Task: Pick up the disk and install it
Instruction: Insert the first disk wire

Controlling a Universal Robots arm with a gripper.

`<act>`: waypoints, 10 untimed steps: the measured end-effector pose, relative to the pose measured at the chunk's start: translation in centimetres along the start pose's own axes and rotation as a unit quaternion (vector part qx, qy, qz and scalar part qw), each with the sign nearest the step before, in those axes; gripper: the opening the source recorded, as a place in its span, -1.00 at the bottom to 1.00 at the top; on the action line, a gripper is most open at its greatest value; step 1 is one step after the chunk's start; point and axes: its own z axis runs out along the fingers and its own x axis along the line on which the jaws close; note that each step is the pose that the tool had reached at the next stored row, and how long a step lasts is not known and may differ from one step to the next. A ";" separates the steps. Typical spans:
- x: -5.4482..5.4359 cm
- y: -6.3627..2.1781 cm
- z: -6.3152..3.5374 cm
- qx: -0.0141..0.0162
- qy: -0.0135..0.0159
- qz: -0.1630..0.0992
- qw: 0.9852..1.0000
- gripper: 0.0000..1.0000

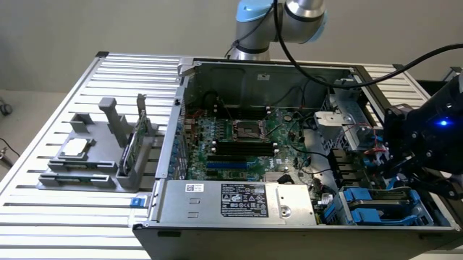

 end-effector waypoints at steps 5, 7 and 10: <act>0.0 0.00 0.00 -0.003 -0.010 0.028 1.000 -0.66; 0.0 0.00 0.00 -0.005 -0.015 0.039 0.999 -0.66; 0.0 0.00 0.00 -0.007 -0.020 0.056 0.998 -0.66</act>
